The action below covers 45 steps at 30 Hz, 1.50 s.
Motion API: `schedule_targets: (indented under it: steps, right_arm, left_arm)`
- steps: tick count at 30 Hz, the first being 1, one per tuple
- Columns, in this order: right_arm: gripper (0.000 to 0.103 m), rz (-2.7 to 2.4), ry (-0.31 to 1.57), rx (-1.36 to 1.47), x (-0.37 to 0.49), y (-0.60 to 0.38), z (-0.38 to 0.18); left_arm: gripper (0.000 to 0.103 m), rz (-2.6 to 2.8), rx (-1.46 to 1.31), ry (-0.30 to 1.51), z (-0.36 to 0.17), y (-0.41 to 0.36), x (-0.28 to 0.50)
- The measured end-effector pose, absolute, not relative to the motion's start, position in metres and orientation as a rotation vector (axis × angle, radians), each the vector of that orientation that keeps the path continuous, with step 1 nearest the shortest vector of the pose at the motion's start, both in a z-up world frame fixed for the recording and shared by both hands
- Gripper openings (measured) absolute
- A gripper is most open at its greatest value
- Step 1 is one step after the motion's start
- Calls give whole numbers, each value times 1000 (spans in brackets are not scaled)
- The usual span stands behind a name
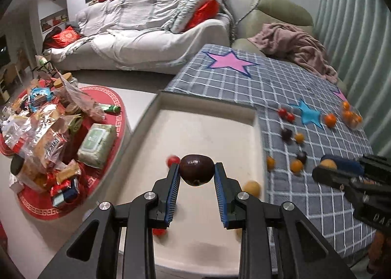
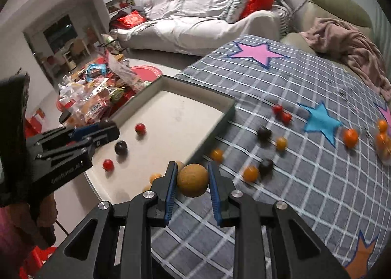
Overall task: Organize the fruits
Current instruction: 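Carry the plum and tan fruit into the white tray and open both grippers, then move both open grippers back over the remaining fruits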
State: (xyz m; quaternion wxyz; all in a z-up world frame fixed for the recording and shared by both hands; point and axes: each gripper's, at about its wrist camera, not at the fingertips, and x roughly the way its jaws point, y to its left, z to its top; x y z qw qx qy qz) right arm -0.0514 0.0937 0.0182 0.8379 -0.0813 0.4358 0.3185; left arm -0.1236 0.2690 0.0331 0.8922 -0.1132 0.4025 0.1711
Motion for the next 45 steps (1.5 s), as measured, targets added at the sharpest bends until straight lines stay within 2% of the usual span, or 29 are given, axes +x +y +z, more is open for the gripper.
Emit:
schedule_targets:
  steps: [7,13,24,26,27,28,29,30,31,39,45]
  right_arm:
    - [28,686,955,-206,-12,139,2]
    - [28,675,1004,-215,22,165,-24]
    - [28,688,1033,-367,32,190,-66]
    - [34,692,1030,-396,28,192,-67]
    - [48,690,1023,-410,26,192,-67]
    - [64,694,1014,-416,24,192,-66]
    - [69,701,1005,-415,22,192,-64]
    - [73,705,993,-415,20,191,-61]
    - [75,702,983,-419,17,191,-58]
    - [85,650,924,-381,6,159,-29]
    - [86,551,992,-233,10,86,-29]
  left_arm:
    - [30,390,-234,877,27,297,-87]
    - [30,428,-225,957,-1,315,-47]
    - [31,459,-232,1084,-47,327,-19]
    - [31,460,-228,1083,-46,326,-18]
    - [31,460,-226,1086,-46,326,-18]
    - [37,457,-227,1090,-46,326,-18]
    - [63,456,-229,1090,-46,327,-18]
    - [75,468,-230,1073,-43,327,-20]
    - [80,486,-226,1044,-40,327,-23]
    - [80,494,-198,980,-14,317,-43]
    - [80,438,-192,950,-3,285,-65]
